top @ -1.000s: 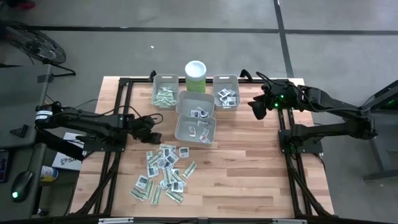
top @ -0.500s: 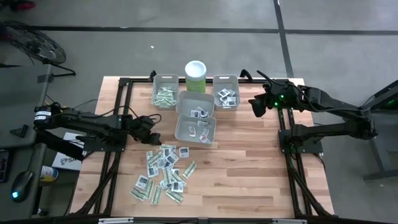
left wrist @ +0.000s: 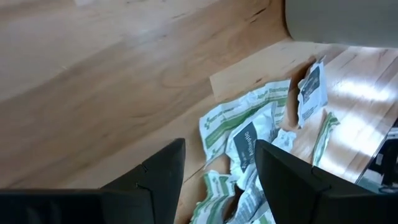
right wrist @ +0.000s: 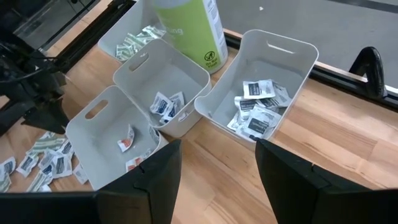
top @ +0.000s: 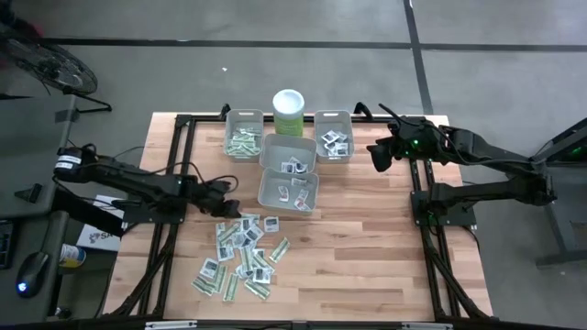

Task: Pick & Place First Aid Supplies
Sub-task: Put the bandage pack into the left bin

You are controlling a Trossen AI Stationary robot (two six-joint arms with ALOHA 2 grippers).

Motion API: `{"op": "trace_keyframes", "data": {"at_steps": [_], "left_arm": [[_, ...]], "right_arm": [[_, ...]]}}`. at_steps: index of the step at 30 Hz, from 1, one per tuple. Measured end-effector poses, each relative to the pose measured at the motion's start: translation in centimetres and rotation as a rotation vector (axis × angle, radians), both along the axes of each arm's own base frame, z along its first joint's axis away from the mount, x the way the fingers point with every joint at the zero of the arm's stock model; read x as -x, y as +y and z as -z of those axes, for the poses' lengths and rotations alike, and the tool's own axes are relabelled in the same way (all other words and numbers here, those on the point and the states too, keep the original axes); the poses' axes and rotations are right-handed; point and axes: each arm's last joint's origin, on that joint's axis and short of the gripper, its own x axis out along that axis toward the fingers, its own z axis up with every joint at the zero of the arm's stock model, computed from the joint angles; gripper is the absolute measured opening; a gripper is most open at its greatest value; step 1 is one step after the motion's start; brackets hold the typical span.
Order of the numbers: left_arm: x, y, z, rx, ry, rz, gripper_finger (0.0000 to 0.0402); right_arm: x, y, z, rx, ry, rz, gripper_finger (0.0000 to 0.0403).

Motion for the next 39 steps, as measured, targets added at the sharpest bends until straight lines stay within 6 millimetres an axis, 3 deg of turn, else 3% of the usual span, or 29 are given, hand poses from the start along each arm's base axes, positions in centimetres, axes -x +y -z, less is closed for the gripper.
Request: {"op": "trace_keyframes", "data": {"at_steps": [19, 24, 33, 39], "left_arm": [[-0.54, -0.75, 0.45, -0.045, -0.013, -0.089, 0.0191], [-0.42, -0.69, 0.56, -0.054, 0.004, -0.108, 0.0144], [-0.35, -0.54, 0.63, -0.104, 0.007, -0.125, 0.0015], [-0.41, -0.45, 0.57, -0.142, -0.006, -0.122, 0.0003]], "right_arm": [[0.0, 0.0, 0.0, -0.001, -0.001, 0.0, 0.0199], [0.0, 0.0, 0.0, -0.002, -0.001, 0.0, 0.0199], [0.0, 0.0, 0.0, -0.004, -0.002, 0.002, 0.0199], [0.0, 0.0, 0.0, -0.005, -0.003, 0.003, 0.0199]]}}
